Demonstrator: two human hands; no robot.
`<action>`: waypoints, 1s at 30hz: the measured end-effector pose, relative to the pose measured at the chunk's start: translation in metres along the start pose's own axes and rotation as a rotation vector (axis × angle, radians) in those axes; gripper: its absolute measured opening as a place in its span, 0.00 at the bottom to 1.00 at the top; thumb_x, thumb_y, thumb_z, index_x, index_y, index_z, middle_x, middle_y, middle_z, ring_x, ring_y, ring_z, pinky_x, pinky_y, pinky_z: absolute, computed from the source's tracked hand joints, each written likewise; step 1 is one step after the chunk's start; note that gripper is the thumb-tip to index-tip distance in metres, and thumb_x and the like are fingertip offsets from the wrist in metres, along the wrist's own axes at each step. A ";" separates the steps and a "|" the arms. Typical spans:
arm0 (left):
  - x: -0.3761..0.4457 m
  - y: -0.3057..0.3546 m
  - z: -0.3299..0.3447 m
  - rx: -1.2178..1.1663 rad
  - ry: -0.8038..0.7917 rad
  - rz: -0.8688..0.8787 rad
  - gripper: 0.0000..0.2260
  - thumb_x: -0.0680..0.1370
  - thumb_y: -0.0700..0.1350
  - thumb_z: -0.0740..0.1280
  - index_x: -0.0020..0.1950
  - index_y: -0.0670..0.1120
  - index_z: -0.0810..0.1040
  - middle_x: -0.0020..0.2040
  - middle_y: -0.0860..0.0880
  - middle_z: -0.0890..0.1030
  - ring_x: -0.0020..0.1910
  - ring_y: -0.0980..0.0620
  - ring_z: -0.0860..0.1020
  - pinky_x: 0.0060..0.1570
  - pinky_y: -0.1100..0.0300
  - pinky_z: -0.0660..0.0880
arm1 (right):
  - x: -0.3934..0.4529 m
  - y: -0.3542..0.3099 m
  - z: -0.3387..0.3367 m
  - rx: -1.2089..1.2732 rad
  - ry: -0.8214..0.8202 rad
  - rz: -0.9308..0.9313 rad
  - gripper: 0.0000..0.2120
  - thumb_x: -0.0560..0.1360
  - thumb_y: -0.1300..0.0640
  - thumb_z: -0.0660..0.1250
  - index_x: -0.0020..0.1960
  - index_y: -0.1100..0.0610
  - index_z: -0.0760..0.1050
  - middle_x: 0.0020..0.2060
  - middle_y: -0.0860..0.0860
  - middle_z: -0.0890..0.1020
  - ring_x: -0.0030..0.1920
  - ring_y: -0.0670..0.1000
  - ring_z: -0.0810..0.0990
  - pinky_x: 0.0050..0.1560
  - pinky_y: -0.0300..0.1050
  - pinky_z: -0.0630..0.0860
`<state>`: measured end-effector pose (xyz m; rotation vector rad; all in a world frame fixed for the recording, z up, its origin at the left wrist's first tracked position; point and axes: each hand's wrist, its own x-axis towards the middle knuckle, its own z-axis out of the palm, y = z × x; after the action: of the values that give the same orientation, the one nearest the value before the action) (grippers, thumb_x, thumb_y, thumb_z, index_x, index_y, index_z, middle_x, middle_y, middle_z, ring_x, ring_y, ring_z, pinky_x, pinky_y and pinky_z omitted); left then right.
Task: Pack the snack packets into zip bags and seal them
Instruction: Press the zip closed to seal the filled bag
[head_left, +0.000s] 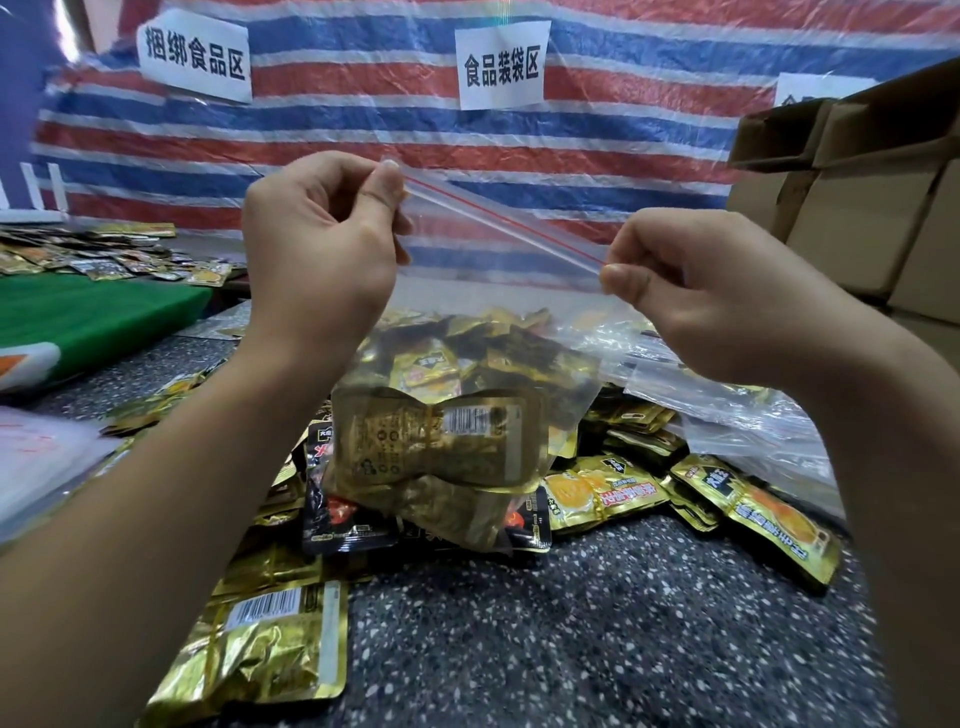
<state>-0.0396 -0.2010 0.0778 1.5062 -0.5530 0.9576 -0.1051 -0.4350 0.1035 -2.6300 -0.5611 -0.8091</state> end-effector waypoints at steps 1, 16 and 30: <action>0.000 0.000 0.000 -0.010 -0.019 -0.020 0.10 0.82 0.44 0.64 0.43 0.43 0.80 0.35 0.49 0.80 0.30 0.54 0.76 0.33 0.59 0.74 | 0.000 0.000 0.000 0.000 -0.012 -0.002 0.08 0.80 0.53 0.64 0.42 0.49 0.73 0.30 0.46 0.73 0.28 0.43 0.67 0.29 0.41 0.64; -0.024 0.006 0.027 -0.253 -0.433 -0.105 0.09 0.84 0.42 0.60 0.45 0.46 0.76 0.27 0.51 0.74 0.22 0.54 0.71 0.23 0.64 0.68 | 0.003 -0.028 0.052 0.241 -0.484 0.122 0.11 0.75 0.49 0.73 0.48 0.56 0.81 0.33 0.49 0.85 0.27 0.42 0.78 0.29 0.42 0.78; -0.019 -0.015 0.027 0.027 -0.288 -0.184 0.06 0.84 0.52 0.55 0.59 0.58 0.70 0.51 0.55 0.78 0.42 0.54 0.82 0.39 0.59 0.79 | 0.049 0.066 0.080 1.293 0.477 0.889 0.07 0.83 0.59 0.62 0.56 0.60 0.76 0.40 0.57 0.84 0.38 0.50 0.84 0.37 0.38 0.79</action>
<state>-0.0308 -0.2276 0.0548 1.7001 -0.5959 0.6123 -0.0007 -0.4454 0.0570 -1.1843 0.2209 -0.4521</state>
